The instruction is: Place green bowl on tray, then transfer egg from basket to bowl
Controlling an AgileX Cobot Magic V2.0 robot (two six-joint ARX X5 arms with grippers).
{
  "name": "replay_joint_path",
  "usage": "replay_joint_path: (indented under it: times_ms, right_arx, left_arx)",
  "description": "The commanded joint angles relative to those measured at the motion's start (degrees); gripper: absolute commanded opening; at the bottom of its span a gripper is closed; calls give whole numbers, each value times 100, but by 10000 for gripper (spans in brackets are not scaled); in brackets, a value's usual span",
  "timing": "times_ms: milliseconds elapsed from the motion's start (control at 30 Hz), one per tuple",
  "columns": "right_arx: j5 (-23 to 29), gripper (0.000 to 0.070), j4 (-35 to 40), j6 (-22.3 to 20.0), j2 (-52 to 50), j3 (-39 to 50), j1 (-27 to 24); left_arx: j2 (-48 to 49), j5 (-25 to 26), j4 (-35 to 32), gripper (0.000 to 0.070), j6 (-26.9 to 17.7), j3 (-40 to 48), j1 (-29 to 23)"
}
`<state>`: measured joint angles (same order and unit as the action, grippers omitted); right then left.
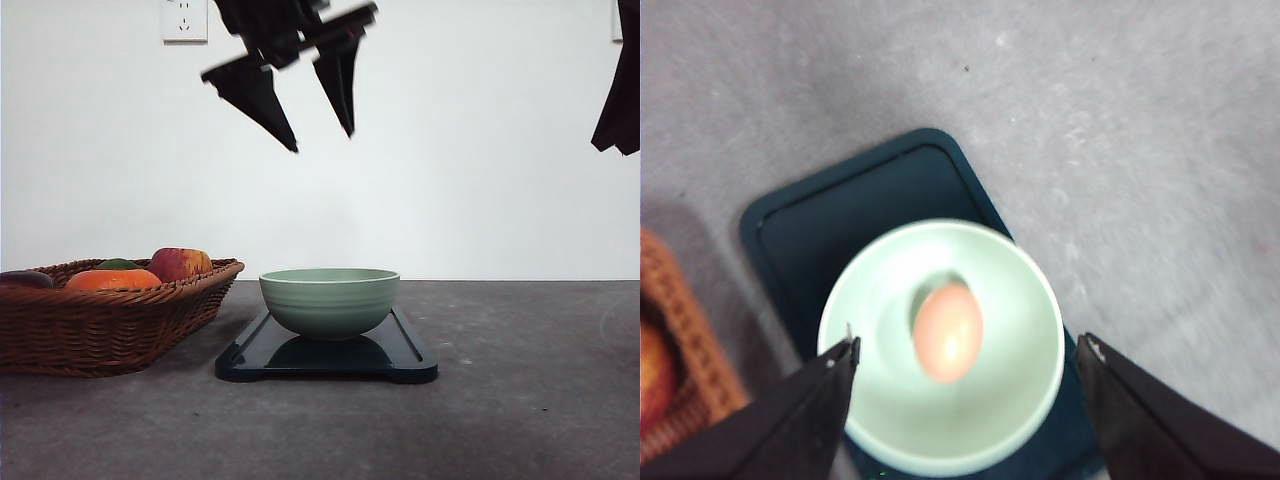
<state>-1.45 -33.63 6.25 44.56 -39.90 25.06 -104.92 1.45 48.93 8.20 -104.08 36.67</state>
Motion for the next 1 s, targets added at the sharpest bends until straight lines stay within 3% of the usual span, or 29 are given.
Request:
replay_joint_path:
  times_ms: [0,533,733,967]
  right_arx:
    - [2,146,53,-56,33,-4,26]
    - [-2,146,55,-73,33,-4,26]
    - [-8,146,53,-73,33,-4,26]
    - [-23,147,52,-71,33,-4,26]
  left_arx:
    - [156,0,-110,423,-18,175,48]
    - [3428,-25,-1568,424,28,3969,-399]
    - [4593,-25,-1738,424,180,5335,-598]
    - [5464,-39,-1721,424,457,6284,-720]
